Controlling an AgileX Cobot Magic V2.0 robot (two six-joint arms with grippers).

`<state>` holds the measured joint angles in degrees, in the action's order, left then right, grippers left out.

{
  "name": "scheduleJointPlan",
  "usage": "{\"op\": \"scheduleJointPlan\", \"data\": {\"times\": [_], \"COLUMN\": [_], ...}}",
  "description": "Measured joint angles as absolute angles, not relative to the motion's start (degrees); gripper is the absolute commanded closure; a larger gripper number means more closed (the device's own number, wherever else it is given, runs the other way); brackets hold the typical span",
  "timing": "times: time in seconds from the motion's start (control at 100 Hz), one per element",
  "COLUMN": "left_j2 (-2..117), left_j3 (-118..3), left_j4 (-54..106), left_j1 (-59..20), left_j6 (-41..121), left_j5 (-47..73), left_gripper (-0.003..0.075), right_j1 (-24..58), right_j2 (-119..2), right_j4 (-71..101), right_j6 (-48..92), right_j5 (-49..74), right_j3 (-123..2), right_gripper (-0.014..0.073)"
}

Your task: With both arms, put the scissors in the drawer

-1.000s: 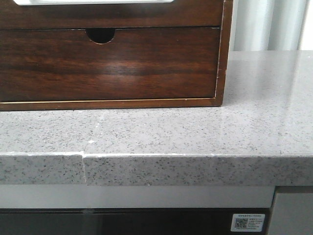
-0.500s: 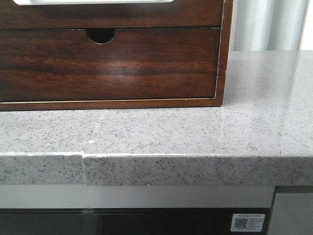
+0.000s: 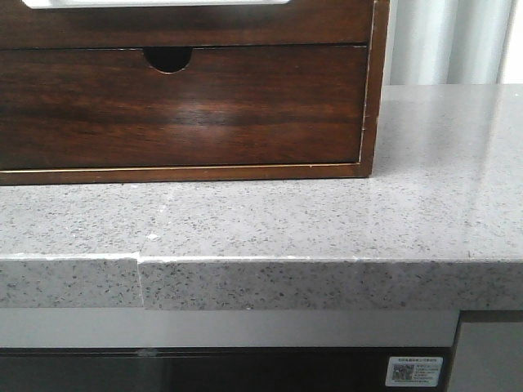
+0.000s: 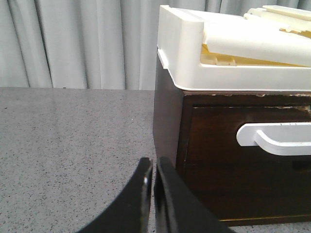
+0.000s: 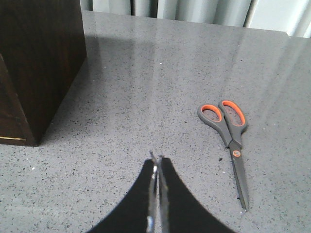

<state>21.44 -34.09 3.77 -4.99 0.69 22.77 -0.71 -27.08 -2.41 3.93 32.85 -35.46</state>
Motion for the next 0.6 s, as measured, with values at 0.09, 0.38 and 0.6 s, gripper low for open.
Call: {"op": "scheduleJointPlan", "data": {"times": [0.09, 0.38, 0.6], "left_j2": [21.6, 21.6, 21.73], "left_j3": [-34.09, -34.09, -34.09], "left_j4": [3.68, 3.68, 3.68], "left_j1": [-4.99, -4.99, -4.99], "left_j6": [0.69, 0.69, 0.69], "left_j5": [22.87, 22.87, 22.87], "left_gripper": [0.0741, 0.0741, 0.0735], "right_j1": [-0.71, -0.71, -0.71], "right_j2": [-27.77, -27.88, -27.88], "right_j4": [-2.41, -2.53, -2.53], "right_j6": [3.93, 3.93, 3.93], "right_j5": [32.85, 32.85, 32.85], "right_j3": [-35.49, -35.49, -35.49], "right_gripper": [0.0662, 0.0662, 0.0657]}}
